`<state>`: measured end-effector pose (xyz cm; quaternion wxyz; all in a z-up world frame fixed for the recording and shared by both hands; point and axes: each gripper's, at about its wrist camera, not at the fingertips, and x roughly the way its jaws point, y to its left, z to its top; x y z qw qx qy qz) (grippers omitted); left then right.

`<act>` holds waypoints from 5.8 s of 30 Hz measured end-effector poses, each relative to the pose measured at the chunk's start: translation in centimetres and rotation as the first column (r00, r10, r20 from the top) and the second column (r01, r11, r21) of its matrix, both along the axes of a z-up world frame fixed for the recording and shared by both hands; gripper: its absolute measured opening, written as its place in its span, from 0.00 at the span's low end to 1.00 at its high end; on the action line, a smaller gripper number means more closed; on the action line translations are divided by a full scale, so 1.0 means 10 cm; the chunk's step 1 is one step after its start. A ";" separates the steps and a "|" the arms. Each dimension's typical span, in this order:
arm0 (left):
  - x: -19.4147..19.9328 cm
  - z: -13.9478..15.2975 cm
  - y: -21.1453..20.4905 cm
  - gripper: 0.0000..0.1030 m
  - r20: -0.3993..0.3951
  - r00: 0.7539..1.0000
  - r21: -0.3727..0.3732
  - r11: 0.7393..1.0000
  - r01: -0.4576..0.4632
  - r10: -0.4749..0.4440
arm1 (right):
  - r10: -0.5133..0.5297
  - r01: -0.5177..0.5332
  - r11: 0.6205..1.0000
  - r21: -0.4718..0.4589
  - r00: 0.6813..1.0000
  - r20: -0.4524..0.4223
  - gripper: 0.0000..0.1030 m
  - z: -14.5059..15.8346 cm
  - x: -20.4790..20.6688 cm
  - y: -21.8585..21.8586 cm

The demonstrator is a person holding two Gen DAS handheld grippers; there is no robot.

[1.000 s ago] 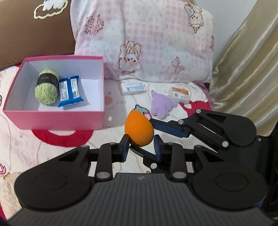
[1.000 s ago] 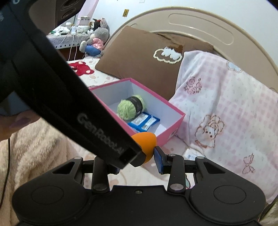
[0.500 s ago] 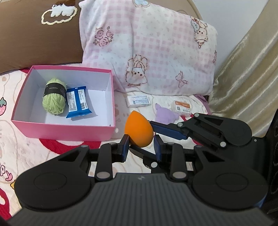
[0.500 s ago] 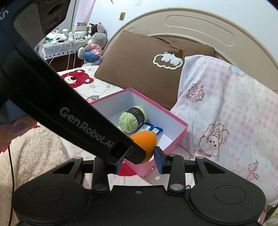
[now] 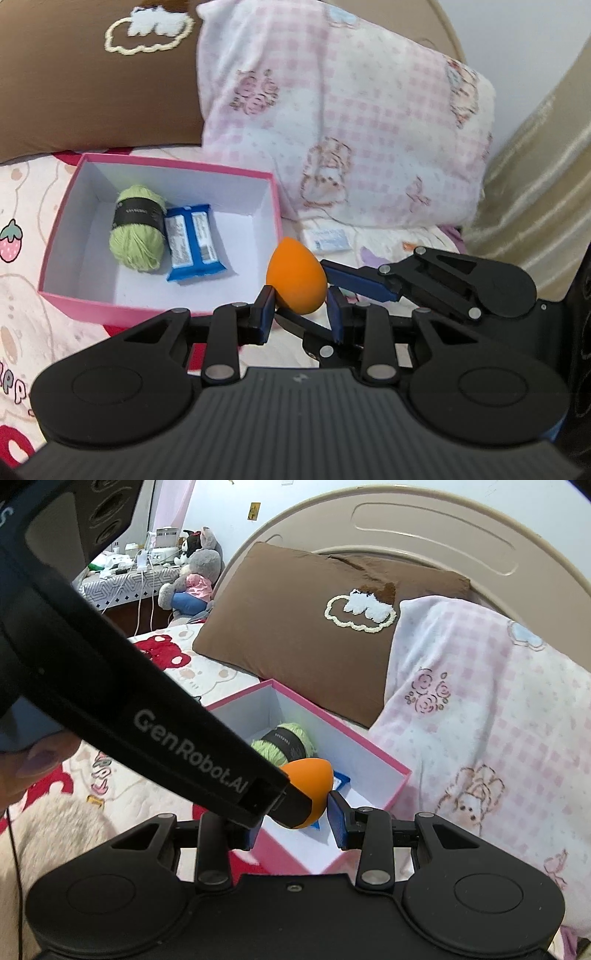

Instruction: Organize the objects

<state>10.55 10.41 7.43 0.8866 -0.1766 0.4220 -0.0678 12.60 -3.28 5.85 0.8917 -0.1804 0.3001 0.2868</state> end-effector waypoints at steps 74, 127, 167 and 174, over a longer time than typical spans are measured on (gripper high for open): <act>1.20 -1.45 0.87 0.38 -0.144 0.903 -0.087 0.904 -0.420 0.405 | -0.056 0.056 0.998 -0.003 0.970 -0.235 0.50 -1.18 1.53 0.37; -0.68 0.15 -0.49 0.90 -0.108 0.990 0.143 0.987 -0.078 0.094 | -0.208 0.224 0.972 0.065 0.957 -0.201 0.89 0.16 -0.52 -1.02; -0.48 -0.36 -1.64 0.95 -0.155 0.982 0.136 0.982 0.128 -0.106 | -0.310 0.394 0.902 0.174 0.874 -0.374 0.98 -0.60 -0.69 -2.37; -0.30 -0.46 -1.76 0.95 -0.107 0.990 0.164 0.980 0.113 -0.096 | -0.359 0.471 0.843 0.259 0.852 -0.381 0.98 -0.71 -0.48 -2.71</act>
